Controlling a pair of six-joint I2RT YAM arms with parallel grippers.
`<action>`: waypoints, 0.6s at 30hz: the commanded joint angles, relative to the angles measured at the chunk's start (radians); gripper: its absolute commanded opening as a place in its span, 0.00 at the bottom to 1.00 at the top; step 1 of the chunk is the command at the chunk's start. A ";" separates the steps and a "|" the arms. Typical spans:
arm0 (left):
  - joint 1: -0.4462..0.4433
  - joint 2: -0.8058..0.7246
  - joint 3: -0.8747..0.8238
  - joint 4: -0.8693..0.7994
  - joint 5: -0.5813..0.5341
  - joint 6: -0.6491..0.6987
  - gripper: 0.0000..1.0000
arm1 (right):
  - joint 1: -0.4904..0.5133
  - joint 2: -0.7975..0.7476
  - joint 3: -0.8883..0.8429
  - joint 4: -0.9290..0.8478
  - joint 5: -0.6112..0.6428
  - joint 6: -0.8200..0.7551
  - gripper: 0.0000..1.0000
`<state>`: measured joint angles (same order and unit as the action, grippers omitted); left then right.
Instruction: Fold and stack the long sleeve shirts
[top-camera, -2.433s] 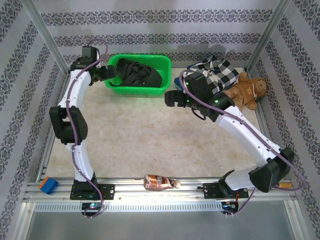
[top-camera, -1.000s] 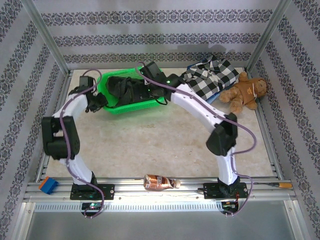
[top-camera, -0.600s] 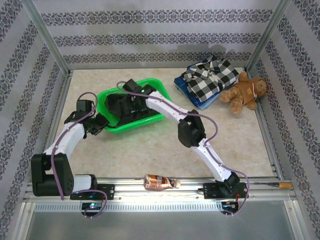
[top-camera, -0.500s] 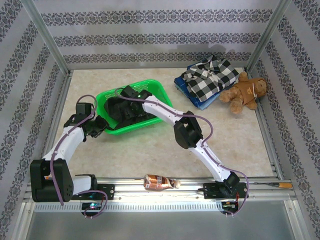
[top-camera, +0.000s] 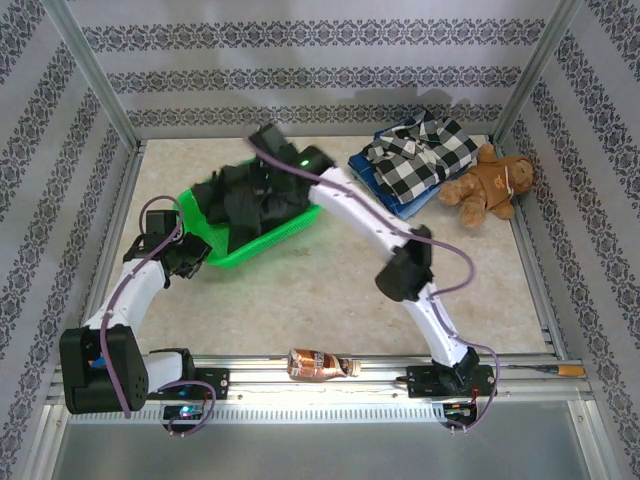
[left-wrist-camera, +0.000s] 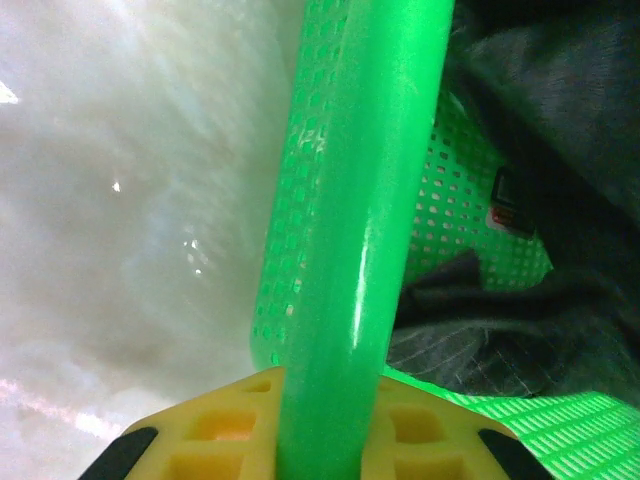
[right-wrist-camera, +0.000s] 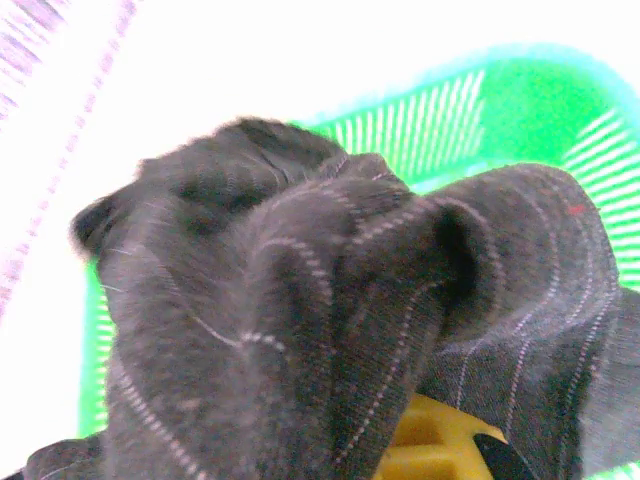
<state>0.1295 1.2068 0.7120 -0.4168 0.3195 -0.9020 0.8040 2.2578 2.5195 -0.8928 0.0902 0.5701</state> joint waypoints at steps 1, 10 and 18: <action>0.028 0.020 0.050 0.091 -0.065 -0.139 0.00 | -0.037 -0.240 0.068 0.036 0.059 0.000 0.00; 0.118 0.135 0.182 0.106 -0.222 -0.274 0.00 | -0.054 -0.592 0.007 0.076 0.160 -0.040 0.00; 0.160 0.292 0.265 0.188 -0.347 -0.414 0.00 | -0.076 -0.885 -0.276 0.069 0.257 -0.112 0.00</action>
<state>0.2882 1.4624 0.9401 -0.3248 0.0410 -1.2179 0.7406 1.3975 2.3096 -0.8043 0.2863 0.5026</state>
